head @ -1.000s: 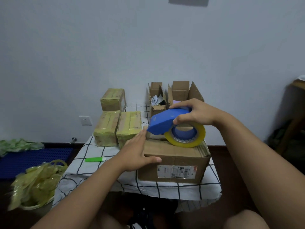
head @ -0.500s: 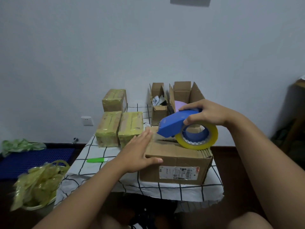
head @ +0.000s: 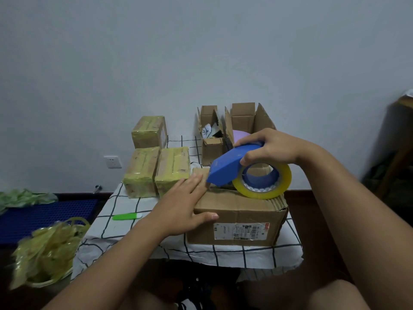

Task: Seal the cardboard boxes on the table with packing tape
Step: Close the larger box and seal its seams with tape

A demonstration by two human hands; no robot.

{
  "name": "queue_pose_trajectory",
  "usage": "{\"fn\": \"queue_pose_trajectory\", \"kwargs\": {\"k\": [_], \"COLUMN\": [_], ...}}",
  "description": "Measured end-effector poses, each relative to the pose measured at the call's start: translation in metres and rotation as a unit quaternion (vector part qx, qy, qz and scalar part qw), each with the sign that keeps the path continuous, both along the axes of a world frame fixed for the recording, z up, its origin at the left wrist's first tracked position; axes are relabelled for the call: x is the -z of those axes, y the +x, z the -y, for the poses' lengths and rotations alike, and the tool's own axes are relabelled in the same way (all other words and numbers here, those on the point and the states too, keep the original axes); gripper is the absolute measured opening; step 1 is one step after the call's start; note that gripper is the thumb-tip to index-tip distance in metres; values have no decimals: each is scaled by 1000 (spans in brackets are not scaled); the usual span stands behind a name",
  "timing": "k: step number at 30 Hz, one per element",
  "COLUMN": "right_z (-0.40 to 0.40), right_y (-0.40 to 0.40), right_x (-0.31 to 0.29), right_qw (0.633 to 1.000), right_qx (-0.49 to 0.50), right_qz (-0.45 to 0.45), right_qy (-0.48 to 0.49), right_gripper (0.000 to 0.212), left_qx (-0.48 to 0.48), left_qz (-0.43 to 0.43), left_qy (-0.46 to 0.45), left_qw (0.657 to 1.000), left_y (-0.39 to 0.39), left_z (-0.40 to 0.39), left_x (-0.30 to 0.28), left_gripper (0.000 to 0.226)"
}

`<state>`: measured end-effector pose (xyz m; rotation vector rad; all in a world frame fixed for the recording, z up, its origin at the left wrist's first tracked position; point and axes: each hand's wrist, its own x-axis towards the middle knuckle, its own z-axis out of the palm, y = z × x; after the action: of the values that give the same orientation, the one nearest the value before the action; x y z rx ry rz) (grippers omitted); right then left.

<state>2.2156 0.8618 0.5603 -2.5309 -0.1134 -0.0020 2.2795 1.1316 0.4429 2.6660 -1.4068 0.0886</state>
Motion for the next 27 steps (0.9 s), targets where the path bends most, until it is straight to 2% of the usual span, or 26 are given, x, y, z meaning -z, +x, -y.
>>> {"fn": "queue_pose_trajectory", "kwargs": {"k": [7, 13, 20, 27], "right_z": [3, -4, -5, -6], "right_y": [-4, -5, -10, -16], "right_x": [3, 3, 3, 3], "right_qw": [1000, 1000, 999, 999], "right_qx": [12, 18, 12, 3], "right_qz": [12, 20, 36, 48], "right_qy": [15, 14, 12, 9], "right_gripper": [33, 35, 37, 39], "left_qx": [30, -54, -61, -60], "left_qz": [15, 59, 44, 28], "left_qy": [-21, -17, -15, -24], "left_qw": [999, 997, 997, 997], "left_y": [-8, -30, -30, -36], "left_z": [7, 31, 32, 29], "left_x": [-8, -9, -7, -7], "left_gripper": [89, 104, 107, 100]}}
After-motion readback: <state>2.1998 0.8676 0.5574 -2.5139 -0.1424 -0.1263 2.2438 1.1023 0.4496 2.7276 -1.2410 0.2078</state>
